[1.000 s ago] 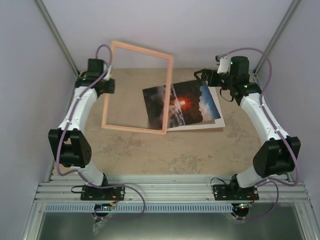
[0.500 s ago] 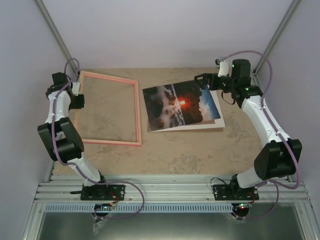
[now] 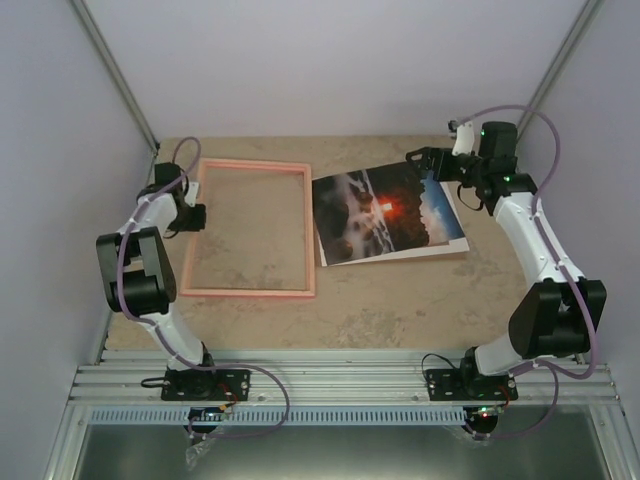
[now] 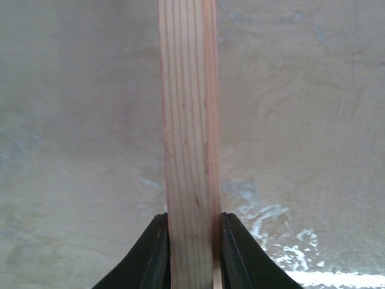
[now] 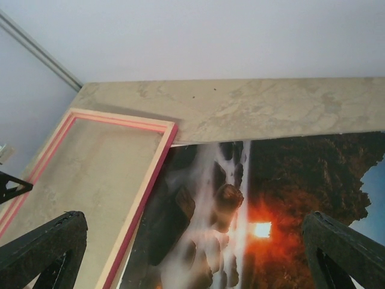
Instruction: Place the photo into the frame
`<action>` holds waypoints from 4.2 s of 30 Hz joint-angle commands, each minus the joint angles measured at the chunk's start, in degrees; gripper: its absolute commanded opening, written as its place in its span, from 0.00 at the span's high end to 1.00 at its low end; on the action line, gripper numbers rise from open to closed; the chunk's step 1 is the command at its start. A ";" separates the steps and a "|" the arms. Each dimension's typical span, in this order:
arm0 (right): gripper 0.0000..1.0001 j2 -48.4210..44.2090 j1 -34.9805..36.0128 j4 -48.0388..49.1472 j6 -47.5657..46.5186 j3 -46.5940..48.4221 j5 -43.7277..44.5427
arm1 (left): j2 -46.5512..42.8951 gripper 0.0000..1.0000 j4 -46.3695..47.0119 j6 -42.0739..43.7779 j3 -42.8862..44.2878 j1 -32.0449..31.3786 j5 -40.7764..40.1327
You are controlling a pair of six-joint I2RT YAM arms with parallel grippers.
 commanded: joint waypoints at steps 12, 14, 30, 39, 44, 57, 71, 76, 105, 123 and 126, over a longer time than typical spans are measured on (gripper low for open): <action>0.02 1.74 -8.53 -5.75 -8.62 -3.26 -7.76 | -1.50 1.00 11.78 -9.23 -11.34 -5.49 -7.69; 0.02 2.50 -10.15 -8.13 -11.78 -3.25 -8.63 | -0.58 0.97 11.34 -8.53 -10.28 -5.45 -7.42; 0.10 5.52 -36.84 -30.46 -37.53 -8.32 -16.48 | -11.63 0.16 5.06 10.12 -2.46 -16.30 8.08; 0.31 13.62 -40.35 -26.61 -35.50 -12.02 -16.53 | 3.06 0.21 7.24 8.72 8.86 -41.28 10.16; 0.44 19.59 -40.35 -25.21 -32.76 -11.43 -16.10 | 11.96 0.30 7.84 8.17 15.30 -47.52 8.04; 0.46 28.77 -40.06 -20.90 -27.35 -11.28 -16.80 | 25.44 0.51 8.42 8.71 23.44 -51.42 4.47; 0.56 30.10 -39.21 -22.41 -26.18 -13.28 -21.68 | 28.26 0.59 8.30 8.33 23.00 -52.11 3.68; 0.60 29.18 -39.34 -24.52 -27.22 -13.18 -22.32 | 28.40 0.60 8.24 8.03 23.02 -52.24 3.96; 0.80 24.03 -39.30 -25.06 -25.24 -12.38 -25.07 | 28.99 0.61 8.24 9.03 23.48 -52.46 3.75; 0.75 28.71 -35.51 -19.19 -20.00 -10.38 -25.96 | 30.06 0.61 7.85 9.56 24.31 -52.55 4.17; 0.80 29.54 -35.01 -17.71 -18.88 -9.91 -25.31 | 30.20 0.61 7.72 9.68 24.33 -52.53 3.96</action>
